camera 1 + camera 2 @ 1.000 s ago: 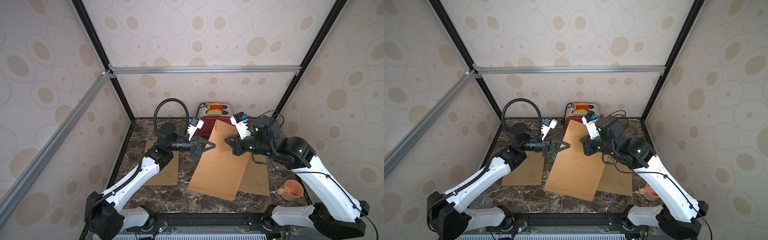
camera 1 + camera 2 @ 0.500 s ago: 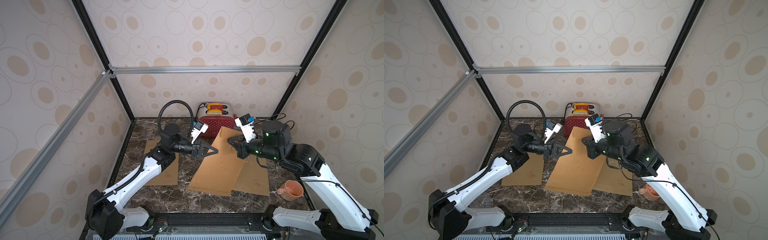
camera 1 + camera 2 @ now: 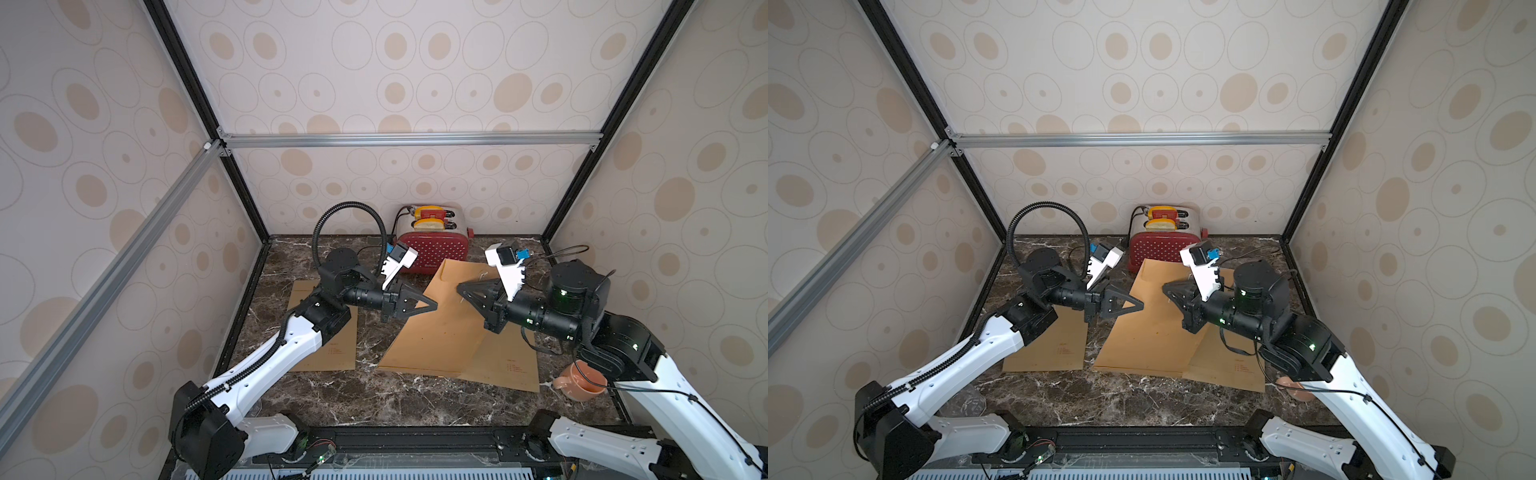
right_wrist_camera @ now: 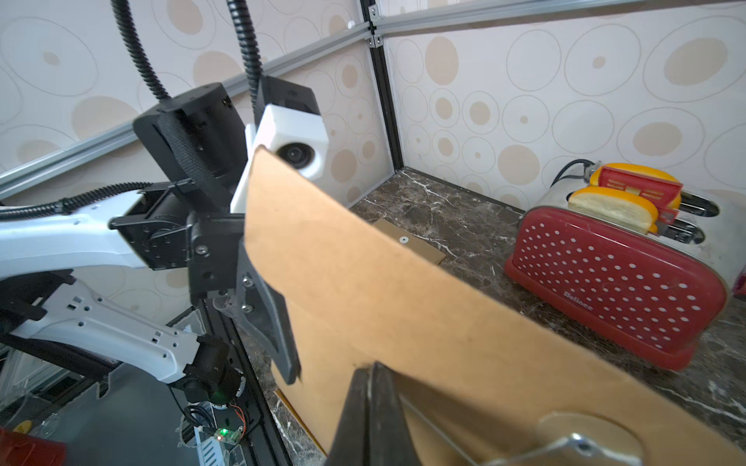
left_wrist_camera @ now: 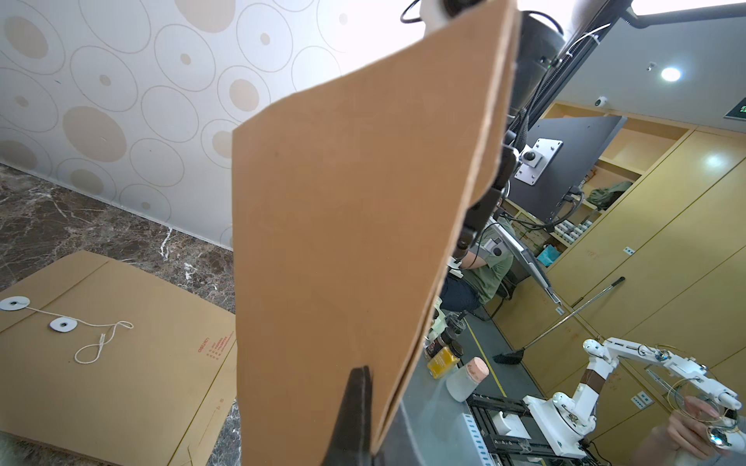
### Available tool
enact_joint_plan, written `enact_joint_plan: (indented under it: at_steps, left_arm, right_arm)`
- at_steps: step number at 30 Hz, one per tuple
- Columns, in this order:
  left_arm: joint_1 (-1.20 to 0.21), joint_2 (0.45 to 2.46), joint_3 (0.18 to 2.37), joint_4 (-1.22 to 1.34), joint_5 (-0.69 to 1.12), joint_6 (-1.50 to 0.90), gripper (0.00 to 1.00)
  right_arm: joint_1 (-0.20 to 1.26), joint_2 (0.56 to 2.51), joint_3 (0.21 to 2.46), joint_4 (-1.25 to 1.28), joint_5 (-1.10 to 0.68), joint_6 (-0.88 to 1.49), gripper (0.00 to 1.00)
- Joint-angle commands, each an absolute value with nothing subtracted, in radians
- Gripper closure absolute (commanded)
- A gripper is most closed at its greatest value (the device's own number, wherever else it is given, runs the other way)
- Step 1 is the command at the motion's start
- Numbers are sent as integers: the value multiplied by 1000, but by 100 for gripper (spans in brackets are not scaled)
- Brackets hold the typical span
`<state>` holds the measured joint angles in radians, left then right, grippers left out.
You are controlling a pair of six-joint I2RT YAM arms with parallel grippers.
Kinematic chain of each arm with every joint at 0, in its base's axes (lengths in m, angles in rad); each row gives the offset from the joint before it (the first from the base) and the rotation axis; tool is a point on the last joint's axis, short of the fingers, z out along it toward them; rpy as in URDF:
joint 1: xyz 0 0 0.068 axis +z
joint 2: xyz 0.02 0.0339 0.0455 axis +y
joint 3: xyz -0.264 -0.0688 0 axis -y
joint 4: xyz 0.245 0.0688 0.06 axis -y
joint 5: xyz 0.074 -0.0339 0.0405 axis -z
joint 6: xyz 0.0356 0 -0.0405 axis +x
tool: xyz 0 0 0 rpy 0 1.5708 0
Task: Close the mouth of the file bag
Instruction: Close the file bag.
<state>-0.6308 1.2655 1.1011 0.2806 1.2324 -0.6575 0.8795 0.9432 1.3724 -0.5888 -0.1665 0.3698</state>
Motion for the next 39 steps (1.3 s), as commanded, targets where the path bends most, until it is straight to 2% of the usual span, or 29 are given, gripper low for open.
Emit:
enact_joint_plan:
  at_steps: [1, 14, 23, 39]
  left_arm:
    - [-646, 1252, 1120, 293, 1231, -653, 100]
    - [-646, 1232, 1117, 275, 1181, -631, 100]
    - [-623, 1195, 1100, 270, 1075, -617, 100]
    - [-603, 1181, 1083, 268, 1047, -612, 100]
  right_arm:
    - [881, 945, 1353, -479, -259, 396, 100]
    - [882, 906, 1292, -510, -271, 416, 100]
    - [882, 844, 1240, -630, -138, 429, 100]
    - [881, 844, 1205, -684, -5, 438, 100]
